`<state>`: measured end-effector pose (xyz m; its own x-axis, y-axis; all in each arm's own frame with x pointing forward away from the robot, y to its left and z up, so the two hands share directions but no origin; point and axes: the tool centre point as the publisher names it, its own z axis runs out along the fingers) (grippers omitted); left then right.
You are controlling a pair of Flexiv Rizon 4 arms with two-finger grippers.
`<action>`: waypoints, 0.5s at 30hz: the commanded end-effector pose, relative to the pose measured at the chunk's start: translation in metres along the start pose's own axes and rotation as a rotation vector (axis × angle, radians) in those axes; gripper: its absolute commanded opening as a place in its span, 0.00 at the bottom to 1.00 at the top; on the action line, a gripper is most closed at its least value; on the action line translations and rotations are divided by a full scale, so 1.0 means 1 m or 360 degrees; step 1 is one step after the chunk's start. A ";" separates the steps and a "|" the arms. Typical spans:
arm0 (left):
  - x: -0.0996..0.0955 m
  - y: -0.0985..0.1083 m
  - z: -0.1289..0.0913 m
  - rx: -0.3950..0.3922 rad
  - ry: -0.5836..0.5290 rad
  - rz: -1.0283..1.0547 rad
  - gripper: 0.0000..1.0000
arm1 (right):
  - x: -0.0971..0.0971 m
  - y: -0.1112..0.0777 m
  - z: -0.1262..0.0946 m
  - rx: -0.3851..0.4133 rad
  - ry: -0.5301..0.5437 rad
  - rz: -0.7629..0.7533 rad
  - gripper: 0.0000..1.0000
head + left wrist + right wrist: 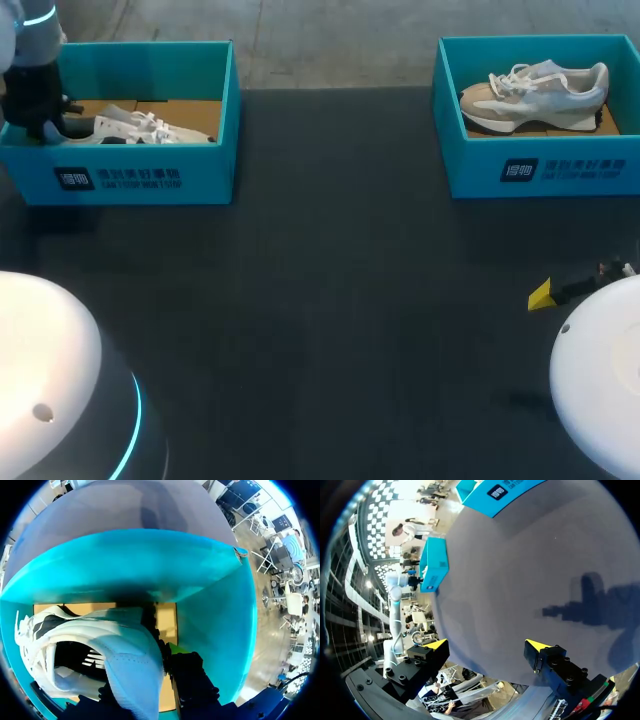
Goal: Take the shoe out of the shoebox, open the shoe tongue, remove and reinsert the insole, then place the shoe into the shoebox
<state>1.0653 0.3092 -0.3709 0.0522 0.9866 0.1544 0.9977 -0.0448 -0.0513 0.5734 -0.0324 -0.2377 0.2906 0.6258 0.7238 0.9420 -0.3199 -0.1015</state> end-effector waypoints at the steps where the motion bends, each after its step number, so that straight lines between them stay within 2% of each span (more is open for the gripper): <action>1: 0.001 0.001 -0.002 -0.0003 -0.0009 0.0006 0.00 | 0.001 -0.007 -0.003 -0.0015 -0.0007 0.0003 1.00; 8: -0.001 0.002 -0.007 -0.0019 -0.0026 0.0020 0.00 | 0.001 -0.007 -0.003 -0.0015 -0.0007 0.0003 1.00; 15: -0.004 0.003 0.001 0.0022 -0.0021 0.0033 0.00 | 0.001 -0.007 -0.003 -0.0015 -0.0007 0.0003 1.00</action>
<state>1.0637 0.3048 -0.3720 0.0701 0.9874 0.1420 0.9963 -0.0622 -0.0591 0.5734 -0.0324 -0.2377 0.2906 0.6258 0.7238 0.9420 -0.3200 -0.1015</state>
